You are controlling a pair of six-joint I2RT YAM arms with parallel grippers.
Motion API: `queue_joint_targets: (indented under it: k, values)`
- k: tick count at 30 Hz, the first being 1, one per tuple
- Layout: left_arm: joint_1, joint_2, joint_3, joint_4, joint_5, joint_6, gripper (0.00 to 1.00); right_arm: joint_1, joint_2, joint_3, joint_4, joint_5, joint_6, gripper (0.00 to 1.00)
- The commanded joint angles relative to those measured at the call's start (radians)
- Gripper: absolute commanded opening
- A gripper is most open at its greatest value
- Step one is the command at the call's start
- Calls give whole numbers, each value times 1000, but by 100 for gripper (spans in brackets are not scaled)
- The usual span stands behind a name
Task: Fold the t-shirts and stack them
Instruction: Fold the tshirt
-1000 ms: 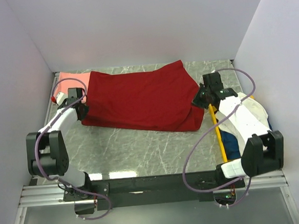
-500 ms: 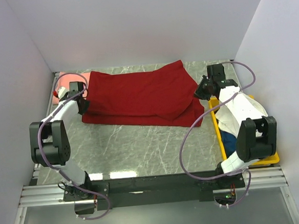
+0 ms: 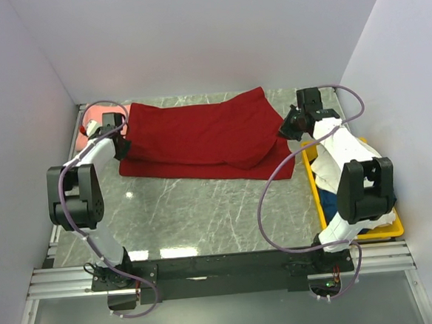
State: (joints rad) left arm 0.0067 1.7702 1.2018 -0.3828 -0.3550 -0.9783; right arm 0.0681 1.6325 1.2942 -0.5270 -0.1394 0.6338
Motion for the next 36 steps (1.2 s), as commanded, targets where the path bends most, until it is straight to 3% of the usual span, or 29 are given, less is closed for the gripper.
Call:
queue_joint_targets:
  k: [1,8,18,21,22,25,28,36]
  values:
    - [-2,17,58,22,8,33,13,-14,6,45,25,1,-13,0]
    - [-2,35,76,19,8,39,13,-31,20,39,41,-6,-9,0]
    - [-1,61,102,47,51,73,26,-44,108,74,59,-19,-11,1]
    - [1,61,116,51,67,90,32,-48,153,119,50,-16,-20,14]
    - [4,60,119,53,73,95,35,-48,179,151,45,-12,-22,23]
    - [10,49,139,51,102,127,48,-54,223,213,16,-19,-40,37]
    - [12,8,122,59,102,133,60,-54,207,205,15,-22,-49,46]
    - [-1,-149,-123,145,119,26,61,41,17,-54,128,-3,-43,46]
